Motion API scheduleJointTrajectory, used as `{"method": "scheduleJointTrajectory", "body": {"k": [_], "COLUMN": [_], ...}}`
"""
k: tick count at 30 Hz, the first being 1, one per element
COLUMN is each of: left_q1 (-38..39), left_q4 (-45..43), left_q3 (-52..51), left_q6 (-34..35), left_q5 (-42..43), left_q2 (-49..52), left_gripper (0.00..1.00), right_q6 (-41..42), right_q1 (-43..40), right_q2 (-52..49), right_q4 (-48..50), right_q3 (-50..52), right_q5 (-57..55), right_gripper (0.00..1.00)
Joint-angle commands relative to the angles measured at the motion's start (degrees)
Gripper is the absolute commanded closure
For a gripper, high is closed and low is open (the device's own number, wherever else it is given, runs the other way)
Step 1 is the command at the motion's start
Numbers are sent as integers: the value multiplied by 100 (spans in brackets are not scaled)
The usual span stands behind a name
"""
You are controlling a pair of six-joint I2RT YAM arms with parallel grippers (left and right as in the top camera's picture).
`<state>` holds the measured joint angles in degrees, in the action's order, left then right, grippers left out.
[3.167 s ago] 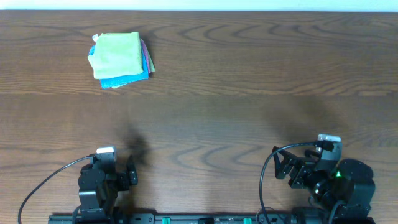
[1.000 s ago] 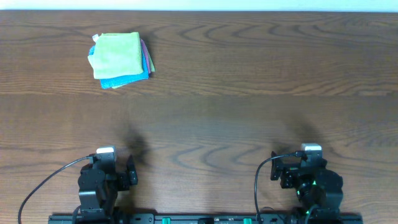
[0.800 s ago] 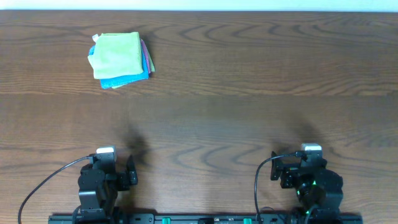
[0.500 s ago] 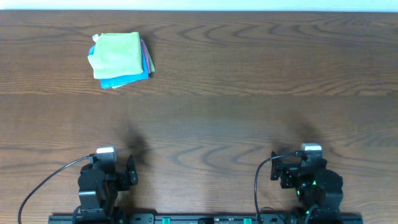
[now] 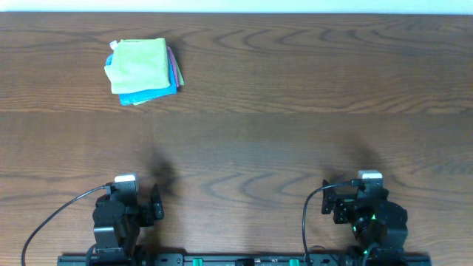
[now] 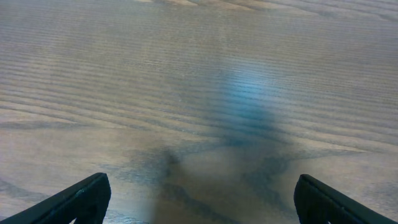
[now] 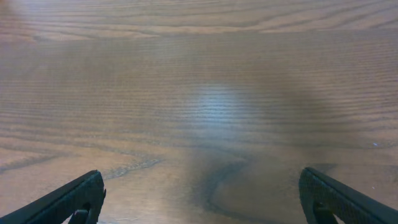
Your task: Fold the cloth
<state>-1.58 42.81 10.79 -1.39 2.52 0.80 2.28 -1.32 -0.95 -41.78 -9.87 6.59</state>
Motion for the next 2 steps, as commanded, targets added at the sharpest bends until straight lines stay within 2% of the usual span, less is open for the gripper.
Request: {"method": "scheduleJointTrajectory", "body": {"k": [1, 2], "left_q1": [28, 28], "left_q4": [44, 44], "left_q3": [-129, -129], "left_q6": [-57, -57], "left_q5": [-103, -103], "left_q2": [-55, -55], "left_gripper": [5, 5], "right_q6": [-85, -85], "right_q1": [-11, -11], "right_q2": [66, 66], "right_q4": [-22, -22], "right_q3": [55, 55], "right_q5": [-37, -37], "right_gripper": [1, 1]}}
